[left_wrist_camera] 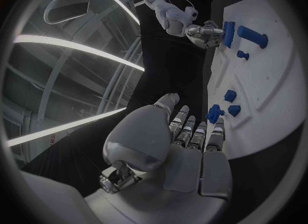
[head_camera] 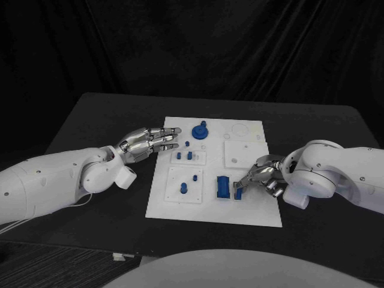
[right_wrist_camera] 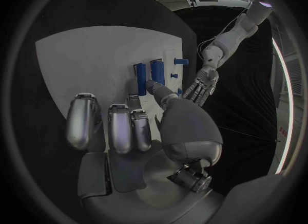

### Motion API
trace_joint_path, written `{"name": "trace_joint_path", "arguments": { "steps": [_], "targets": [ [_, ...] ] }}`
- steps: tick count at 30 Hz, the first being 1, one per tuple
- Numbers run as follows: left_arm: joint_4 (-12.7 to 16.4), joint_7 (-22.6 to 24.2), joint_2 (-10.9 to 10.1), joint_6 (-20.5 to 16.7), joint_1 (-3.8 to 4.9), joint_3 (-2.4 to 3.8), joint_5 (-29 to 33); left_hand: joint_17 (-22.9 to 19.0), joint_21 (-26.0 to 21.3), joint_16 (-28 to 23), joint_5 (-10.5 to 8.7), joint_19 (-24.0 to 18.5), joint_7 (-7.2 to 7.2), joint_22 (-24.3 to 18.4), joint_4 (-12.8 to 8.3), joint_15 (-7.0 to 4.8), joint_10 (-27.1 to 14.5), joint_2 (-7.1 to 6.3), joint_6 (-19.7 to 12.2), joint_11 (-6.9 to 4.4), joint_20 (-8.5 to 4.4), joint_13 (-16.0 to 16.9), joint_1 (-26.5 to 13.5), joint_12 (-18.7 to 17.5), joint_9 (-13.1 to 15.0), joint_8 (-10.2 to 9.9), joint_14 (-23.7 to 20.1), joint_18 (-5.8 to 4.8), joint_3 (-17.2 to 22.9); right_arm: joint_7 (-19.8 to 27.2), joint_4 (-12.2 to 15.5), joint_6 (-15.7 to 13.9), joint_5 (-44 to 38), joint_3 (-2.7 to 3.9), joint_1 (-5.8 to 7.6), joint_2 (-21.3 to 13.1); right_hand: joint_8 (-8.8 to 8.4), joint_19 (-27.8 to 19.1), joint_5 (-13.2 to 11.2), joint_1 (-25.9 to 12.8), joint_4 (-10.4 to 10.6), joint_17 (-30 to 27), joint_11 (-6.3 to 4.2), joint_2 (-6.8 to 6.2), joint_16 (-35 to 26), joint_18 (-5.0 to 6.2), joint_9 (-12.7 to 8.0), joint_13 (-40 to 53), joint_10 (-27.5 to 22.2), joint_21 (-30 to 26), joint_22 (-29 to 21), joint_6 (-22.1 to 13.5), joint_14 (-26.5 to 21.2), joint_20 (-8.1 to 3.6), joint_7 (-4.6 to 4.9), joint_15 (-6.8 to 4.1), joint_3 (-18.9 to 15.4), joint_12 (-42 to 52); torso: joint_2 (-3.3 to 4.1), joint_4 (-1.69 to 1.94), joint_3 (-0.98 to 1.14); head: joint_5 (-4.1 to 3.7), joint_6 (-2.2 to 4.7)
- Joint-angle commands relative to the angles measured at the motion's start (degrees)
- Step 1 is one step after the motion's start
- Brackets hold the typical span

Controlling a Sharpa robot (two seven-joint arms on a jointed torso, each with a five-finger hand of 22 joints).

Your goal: Assemble the parts on the task board

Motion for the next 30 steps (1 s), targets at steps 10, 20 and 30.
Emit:
{"name": "trace_joint_path", "arguments": {
  "steps": [10,20,30],
  "targets": [
    [-0.02,0.85,0.18,1.12,-0.31,0.05,0.33,0.09,0.36,0.27,0.41,0.32,0.14,-0.07,0.04,0.25,0.05,-0.03,-0.19,0.46,-0.13,0.05,-0.31,0.16,0.01,0.33,0.29,0.82,0.60,-0.45,-0.23,1.15,-1.80,-0.08,-0.58,0.24,0.50,-0.06,-5.13,0.47,0.64,-0.13,-0.23,-2.01,-0.45,0.82,-0.34,15.10,5.98,-0.67,9.70,-0.62,3.33,-0.04,0.03,-0.25,-2.53,0.20,0.03,0.01,0.00,0.19,0.00],
    [-0.07,0.78,0.15,1.16,-0.50,0.05,0.33,0.09,0.36,0.27,0.41,0.32,0.14,-0.07,0.04,0.25,0.05,-0.03,-0.19,0.46,-0.13,0.05,-0.31,0.16,0.01,0.33,0.29,0.82,0.60,-0.24,-0.21,1.74,-2.30,-0.08,-0.74,0.05,4.26,-0.24,-16.46,-2.44,5.85,1.02,-0.31,-4.08,0.07,0.96,1.26,15.10,5.98,-1.43,9.56,-1.81,3.52,0.05,-0.13,-0.26,-10.59,0.20,0.03,-0.01,0.01,0.29,0.00],
    [-0.11,0.74,0.13,1.20,-0.66,0.05,0.33,0.09,0.36,0.27,0.41,0.32,0.14,-0.07,0.04,0.25,0.05,-0.03,-0.19,0.46,-0.13,0.05,-0.31,0.16,0.01,0.33,0.29,0.82,0.60,0.32,0.06,0.55,-2.37,-0.08,-0.77,-0.38,10.00,-0.10,-18.60,-3.09,11.11,1.81,-1.01,-4.13,0.42,0.93,4.67,15.10,5.98,-1.40,9.66,-3.09,3.63,-0.50,-0.92,-0.83,-17.47,0.20,-0.01,-0.04,0.00,0.51,0.00]
  ]
}}
